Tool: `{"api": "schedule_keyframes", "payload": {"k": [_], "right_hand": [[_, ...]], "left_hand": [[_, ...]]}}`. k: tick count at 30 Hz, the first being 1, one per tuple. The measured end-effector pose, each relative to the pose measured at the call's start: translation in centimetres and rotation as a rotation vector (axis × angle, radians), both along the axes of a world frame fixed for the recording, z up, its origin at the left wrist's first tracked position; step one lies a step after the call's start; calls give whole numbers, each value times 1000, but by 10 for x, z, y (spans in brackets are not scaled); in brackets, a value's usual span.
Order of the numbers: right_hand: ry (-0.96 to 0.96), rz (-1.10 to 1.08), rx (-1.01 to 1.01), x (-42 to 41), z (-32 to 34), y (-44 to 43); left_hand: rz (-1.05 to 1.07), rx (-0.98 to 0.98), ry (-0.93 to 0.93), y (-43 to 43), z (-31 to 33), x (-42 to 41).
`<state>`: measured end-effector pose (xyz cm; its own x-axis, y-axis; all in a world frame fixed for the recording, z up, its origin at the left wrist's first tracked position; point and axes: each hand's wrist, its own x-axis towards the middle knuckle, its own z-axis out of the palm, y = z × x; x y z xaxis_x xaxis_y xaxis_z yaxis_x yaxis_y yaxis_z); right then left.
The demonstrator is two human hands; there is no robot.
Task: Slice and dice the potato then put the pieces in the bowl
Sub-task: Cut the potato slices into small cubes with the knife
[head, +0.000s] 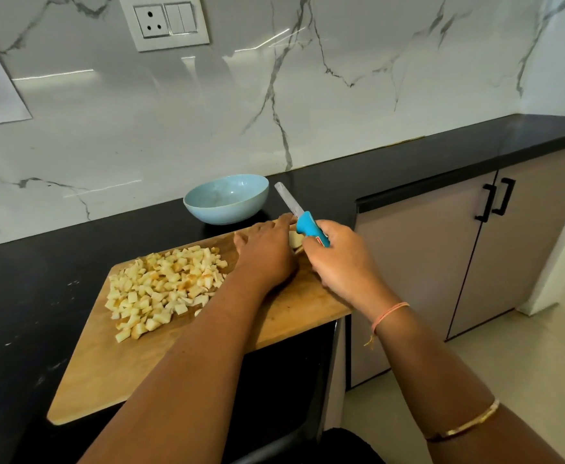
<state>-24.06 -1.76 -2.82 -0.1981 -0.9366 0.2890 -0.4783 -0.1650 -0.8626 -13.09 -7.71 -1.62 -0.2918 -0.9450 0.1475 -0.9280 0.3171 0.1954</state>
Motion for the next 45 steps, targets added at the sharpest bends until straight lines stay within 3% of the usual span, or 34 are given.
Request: {"api": "schedule_keyframes", "payload": {"k": [8,16,23,37,45], "right_hand": [[-11,7,-7,-1,-2,1],[80,6,-3,1,1,7],[185,59,101,3,16,9],[536,104,269,24,38,33],[537,100,348,37,60,41]], "left_hand": [[215,-116,246,3,15,21],[413,-70,103,21,20,43],[282,32,64,33,21,43],[296,40,123,26,12,44],[326,82,90,26,15,42]]}}
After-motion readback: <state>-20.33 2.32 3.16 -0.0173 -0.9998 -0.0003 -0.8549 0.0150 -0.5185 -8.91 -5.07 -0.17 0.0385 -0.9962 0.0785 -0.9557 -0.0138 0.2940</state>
